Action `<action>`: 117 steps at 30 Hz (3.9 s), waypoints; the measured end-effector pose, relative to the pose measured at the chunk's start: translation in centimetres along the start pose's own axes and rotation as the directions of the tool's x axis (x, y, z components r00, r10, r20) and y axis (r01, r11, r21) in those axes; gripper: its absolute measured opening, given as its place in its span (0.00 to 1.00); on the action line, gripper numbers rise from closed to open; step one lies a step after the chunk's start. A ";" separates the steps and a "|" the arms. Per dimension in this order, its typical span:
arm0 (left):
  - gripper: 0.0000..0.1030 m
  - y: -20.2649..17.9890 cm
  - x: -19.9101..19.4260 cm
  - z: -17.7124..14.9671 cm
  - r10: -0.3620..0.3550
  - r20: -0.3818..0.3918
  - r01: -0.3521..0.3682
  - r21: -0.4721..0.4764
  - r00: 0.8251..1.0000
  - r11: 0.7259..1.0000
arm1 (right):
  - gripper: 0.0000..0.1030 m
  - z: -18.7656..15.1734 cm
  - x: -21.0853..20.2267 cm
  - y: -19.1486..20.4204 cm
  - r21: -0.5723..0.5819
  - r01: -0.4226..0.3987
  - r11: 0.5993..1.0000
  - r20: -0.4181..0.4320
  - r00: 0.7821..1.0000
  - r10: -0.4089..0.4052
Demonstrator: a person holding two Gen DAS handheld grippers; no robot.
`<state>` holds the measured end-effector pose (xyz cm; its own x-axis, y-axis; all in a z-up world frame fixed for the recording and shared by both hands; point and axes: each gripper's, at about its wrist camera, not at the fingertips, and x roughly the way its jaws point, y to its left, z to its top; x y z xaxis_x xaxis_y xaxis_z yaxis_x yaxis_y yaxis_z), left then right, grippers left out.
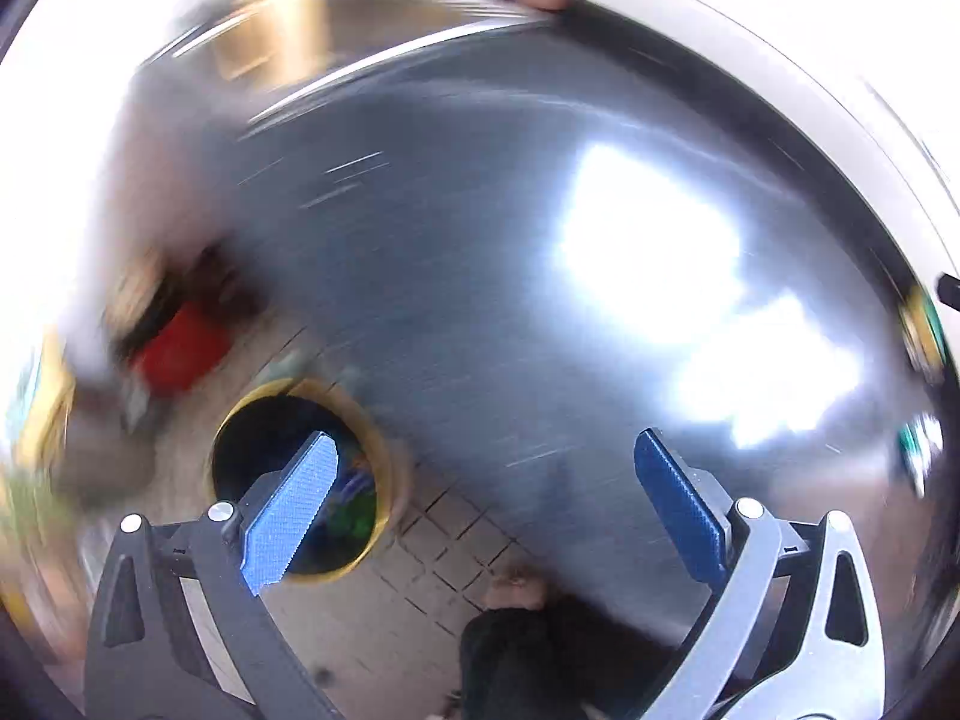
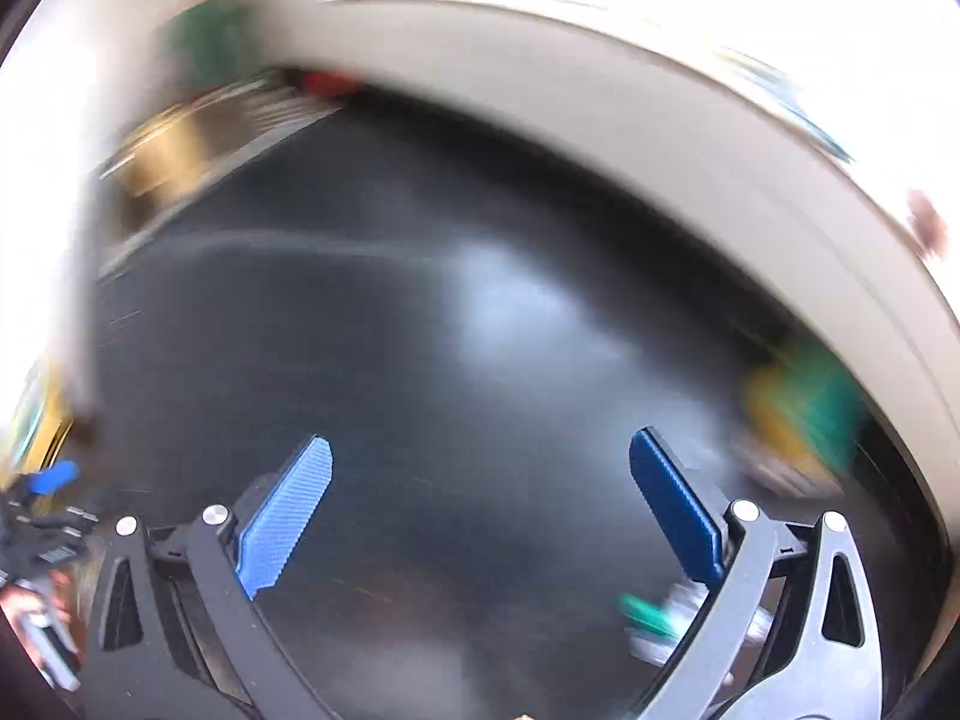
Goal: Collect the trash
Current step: 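Move both open tools back to the counter, then grasp the crumpled foil wrapper with the left tool, then grasp the green-white marker with right tool while left tool holds the wrapper, then carry the foil wrapper and marker with both tools over the bin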
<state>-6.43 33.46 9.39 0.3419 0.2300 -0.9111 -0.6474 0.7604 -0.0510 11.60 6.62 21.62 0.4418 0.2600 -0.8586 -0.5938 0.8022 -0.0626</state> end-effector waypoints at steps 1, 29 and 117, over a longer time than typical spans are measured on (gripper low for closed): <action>0.94 -2.1 0.3 0.8 -0.022 -0.010 0.023 0.052 1.000 0.998 | 0.94 -1.3 -0.5 -3.1 0.051 0.046 0.998 -0.001 0.999 -0.046; 0.60 -43.1 6.4 -0.9 -0.235 -0.312 0.391 0.716 0.920 0.578 | 0.93 -32.0 -9.1 -22.5 0.723 0.270 0.636 -0.212 0.963 -0.167; 0.23 -18.2 3.1 5.8 -0.228 -0.157 0.269 0.328 0.961 0.906 | 0.14 -10.8 0.5 -4.7 0.281 -0.137 0.950 -0.060 0.985 0.160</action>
<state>10.38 23.87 9.83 0.3695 -0.0476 -0.9280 -0.2710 0.9498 -0.1566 7.35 -2.81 16.02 0.3001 0.3526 -0.8864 -0.4358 0.8772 0.2014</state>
